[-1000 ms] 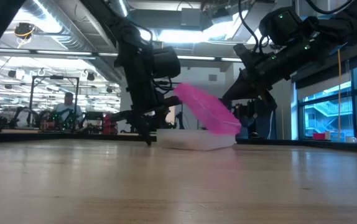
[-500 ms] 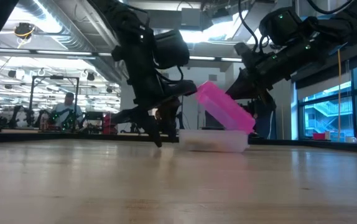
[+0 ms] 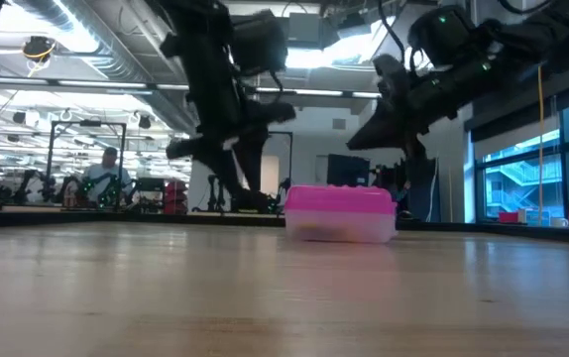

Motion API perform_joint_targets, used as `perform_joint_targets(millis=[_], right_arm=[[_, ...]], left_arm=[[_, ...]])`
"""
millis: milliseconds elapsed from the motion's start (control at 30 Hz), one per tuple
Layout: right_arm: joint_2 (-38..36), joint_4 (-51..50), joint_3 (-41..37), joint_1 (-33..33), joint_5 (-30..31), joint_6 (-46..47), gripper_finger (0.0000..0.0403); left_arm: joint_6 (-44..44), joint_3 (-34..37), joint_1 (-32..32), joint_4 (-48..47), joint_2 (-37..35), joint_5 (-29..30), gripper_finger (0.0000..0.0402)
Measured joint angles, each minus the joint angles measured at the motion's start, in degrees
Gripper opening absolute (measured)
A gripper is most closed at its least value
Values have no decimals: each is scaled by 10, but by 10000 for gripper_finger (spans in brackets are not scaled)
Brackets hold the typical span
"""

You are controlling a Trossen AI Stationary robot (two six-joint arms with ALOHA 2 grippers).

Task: Pick & place school supplies into a supply box
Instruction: Close the transparent supply box

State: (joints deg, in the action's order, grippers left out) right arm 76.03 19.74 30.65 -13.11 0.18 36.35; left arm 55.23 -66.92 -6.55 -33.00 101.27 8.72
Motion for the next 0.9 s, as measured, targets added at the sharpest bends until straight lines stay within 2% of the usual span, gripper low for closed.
perform_joint_targets(millis=[200,400,633,900], right_arm=[[22,-216,128,-2,0,-72,4],[125,-395,262,-18,-26,-133,4],[223,-462,354,-21,-44,-174,4],[249,-498,381,-21,-44,-212,4]], left_arm=[[-48,0,-41,11,-46,9,146],[-82,0,-65,20,-55,6,144],[-95,0,-67,19,-55,6,144],[-95,0,-63,15,-55,3,145]])
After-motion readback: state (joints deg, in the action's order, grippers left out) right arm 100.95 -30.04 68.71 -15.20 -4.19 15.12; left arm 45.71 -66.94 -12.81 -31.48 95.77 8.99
